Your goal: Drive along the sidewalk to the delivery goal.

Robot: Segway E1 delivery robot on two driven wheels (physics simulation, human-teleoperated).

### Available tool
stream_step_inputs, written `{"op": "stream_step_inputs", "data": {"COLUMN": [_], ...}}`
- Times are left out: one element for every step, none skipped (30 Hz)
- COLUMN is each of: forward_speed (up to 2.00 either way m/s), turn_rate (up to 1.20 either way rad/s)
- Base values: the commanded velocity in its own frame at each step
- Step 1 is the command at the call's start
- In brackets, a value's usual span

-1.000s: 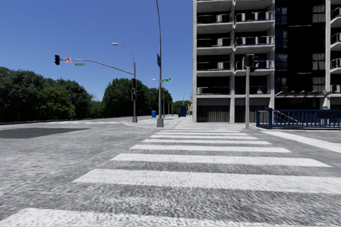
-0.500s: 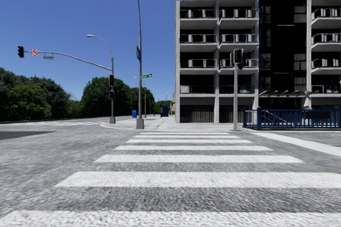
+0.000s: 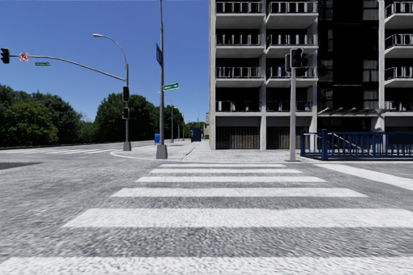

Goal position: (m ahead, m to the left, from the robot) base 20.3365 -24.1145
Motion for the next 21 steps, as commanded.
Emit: {"op": "stream_step_inputs", "data": {"forward_speed": [2.0, 2.0, 2.0, 2.0, 2.0, 2.0, 2.0, 2.0, 2.0, 2.0, 2.0, 2.0, 2.0, 2.0, 2.0, 2.0, 2.0, 2.0, 2.0, 2.0, 2.0], "turn_rate": [0.0, 0.0, 0.0, 0.0, 0.0, 0.0, 0.0, 0.0, 0.0, 0.0, 0.0, 0.0, 0.0, 0.0, 0.0, 0.0, 0.0, 0.0, 0.0, 0.0, 0.0]}}
